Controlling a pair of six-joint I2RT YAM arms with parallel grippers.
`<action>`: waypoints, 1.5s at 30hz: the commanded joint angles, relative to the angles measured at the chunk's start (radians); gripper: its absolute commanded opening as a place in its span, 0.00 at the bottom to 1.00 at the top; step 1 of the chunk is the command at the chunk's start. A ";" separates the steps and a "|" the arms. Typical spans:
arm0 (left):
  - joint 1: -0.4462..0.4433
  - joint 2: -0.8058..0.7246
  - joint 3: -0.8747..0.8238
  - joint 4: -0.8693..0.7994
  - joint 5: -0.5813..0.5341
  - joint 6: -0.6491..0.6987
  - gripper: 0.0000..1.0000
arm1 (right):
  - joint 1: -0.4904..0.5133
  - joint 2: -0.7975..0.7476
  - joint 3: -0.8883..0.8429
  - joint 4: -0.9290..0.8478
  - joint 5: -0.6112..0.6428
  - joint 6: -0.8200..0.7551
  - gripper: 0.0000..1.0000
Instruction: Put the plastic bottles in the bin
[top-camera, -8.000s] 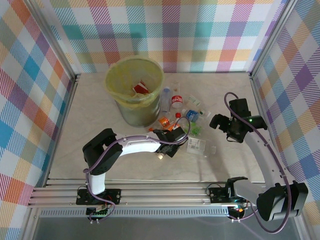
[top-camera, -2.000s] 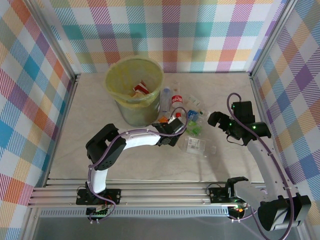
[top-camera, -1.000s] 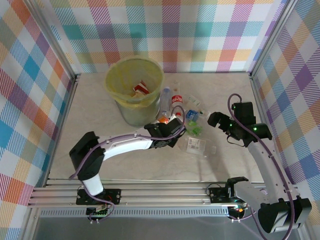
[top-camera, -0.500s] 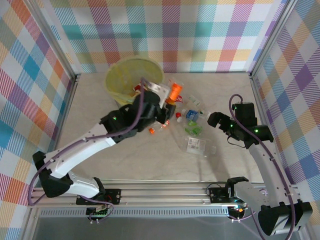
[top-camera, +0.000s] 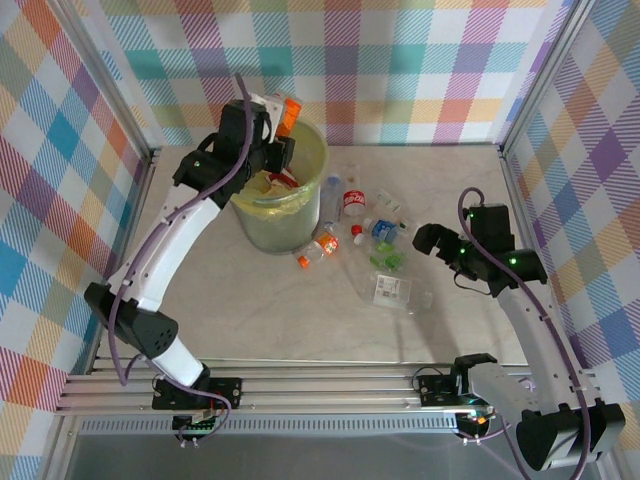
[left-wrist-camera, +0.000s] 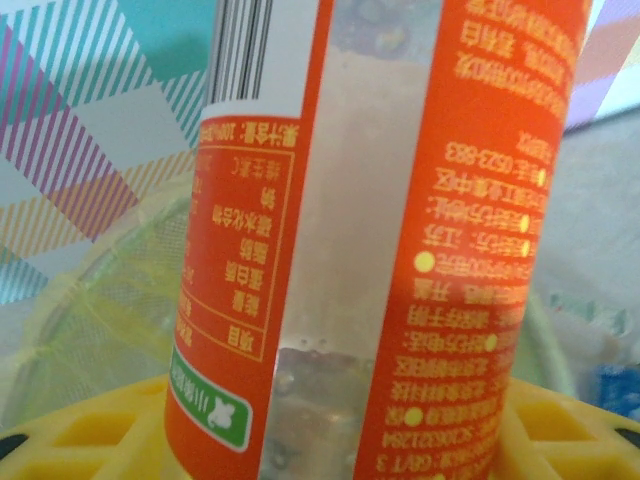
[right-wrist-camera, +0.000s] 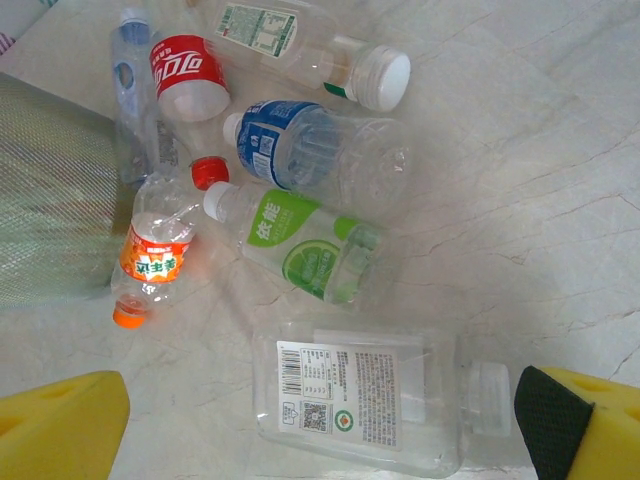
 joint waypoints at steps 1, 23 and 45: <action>0.045 0.037 0.058 -0.034 0.107 0.235 0.44 | -0.002 0.008 0.033 0.005 -0.021 0.004 1.00; 0.273 0.306 0.188 -0.120 0.415 0.709 0.48 | -0.002 0.026 0.064 -0.019 -0.021 0.004 1.00; 0.275 0.349 0.212 -0.136 0.324 0.752 0.85 | -0.002 0.099 0.066 0.001 -0.098 -0.059 1.00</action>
